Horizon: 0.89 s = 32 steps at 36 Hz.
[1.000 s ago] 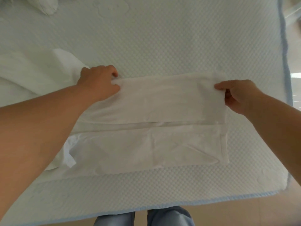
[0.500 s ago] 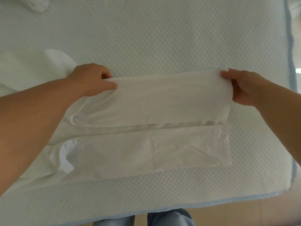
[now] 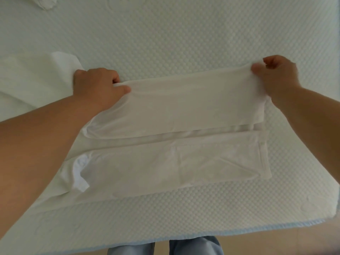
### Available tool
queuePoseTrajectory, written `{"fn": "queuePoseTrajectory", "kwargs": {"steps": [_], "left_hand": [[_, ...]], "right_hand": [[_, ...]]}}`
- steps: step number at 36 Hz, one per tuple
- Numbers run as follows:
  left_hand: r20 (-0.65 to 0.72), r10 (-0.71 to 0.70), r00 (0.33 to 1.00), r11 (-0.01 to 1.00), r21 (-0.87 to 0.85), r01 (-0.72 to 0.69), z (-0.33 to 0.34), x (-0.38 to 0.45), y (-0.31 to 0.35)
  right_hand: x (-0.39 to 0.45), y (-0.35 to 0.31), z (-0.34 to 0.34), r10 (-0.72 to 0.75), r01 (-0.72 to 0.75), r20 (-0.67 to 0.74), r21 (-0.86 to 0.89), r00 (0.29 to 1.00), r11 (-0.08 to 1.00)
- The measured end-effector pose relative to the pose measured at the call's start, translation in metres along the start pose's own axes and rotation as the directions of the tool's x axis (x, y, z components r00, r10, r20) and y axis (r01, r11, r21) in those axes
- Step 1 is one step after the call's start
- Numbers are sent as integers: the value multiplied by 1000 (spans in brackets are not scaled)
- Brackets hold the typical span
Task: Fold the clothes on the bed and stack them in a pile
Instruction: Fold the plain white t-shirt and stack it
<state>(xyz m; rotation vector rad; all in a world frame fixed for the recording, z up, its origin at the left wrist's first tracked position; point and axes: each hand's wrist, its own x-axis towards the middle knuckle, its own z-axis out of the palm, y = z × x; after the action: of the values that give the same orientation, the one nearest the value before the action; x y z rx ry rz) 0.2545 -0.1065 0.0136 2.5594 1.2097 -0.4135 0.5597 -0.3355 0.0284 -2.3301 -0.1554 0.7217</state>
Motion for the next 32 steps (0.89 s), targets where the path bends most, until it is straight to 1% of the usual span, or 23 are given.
{"fn": "queuePoseTrajectory", "kwargs": {"steps": [2, 5, 8, 10, 12, 15, 16, 20, 22, 24, 25, 27, 29, 30, 32], "left_hand": [[-27, -6, 1000, 1000, 17, 6, -2, -3, 3], [-129, 17, 991, 1000, 14, -16, -4, -11, 8], [-196, 85, 977, 992, -71, -100, -5, -22, 24], [-170, 158, 973, 974, -136, -182, -4, -33, 44], [-107, 257, 961, 939, -206, -274, 1, -47, 69], [-39, 379, 924, 884, -280, -375, 15, -67, 105], [-22, 409, 912, 872, -285, -398, 20, -71, 115], [38, 443, 896, 862, -292, -414, 37, -74, 150], [47, 445, 894, 862, -294, -413, 41, -72, 167], [44, 442, 896, 865, -284, -413, 44, -69, 183], [36, 430, 902, 871, -279, -404, 45, -67, 190], [18, 392, 920, 887, -273, -372, 45, -64, 203], [10, 365, 931, 902, -253, -350, 45, -61, 214], [1, 352, 936, 906, -249, -341, 45, -60, 219], [-40, 331, 943, 899, -291, -328, 41, -57, 225]], "right_hand": [[0, 0, 1, -26, 25, -24, -48, 999, 999], [-4, 0, -3, -16, 10, -67, -93, 998, 996], [-16, 5, -10, -3, -13, -106, -146, 994, 989], [-28, 14, -15, 8, -28, -95, -206, 995, 978], [-42, 23, -19, 41, -50, -38, -299, 998, 953], [-61, 35, -25, 81, -56, 34, -462, 996, 885], [-66, 37, -27, 93, -56, 51, -488, 994, 871], [-76, 40, -28, 180, -91, 141, -482, 973, 871], [-76, 36, -27, 177, -84, 152, -479, 972, 874], [-74, 31, -27, 165, -89, 146, -424, 975, 901], [-74, 27, -26, 173, -107, 156, -357, 972, 928], [-76, 19, -24, 185, -156, 216, -146, 959, 977], [-80, 11, -23, 167, -198, 272, 91, 948, 976], [-83, 9, -23, 142, -194, 276, 171, 951, 966], [-87, 7, -22, 79, -139, 245, 241, 966, 960]]}}
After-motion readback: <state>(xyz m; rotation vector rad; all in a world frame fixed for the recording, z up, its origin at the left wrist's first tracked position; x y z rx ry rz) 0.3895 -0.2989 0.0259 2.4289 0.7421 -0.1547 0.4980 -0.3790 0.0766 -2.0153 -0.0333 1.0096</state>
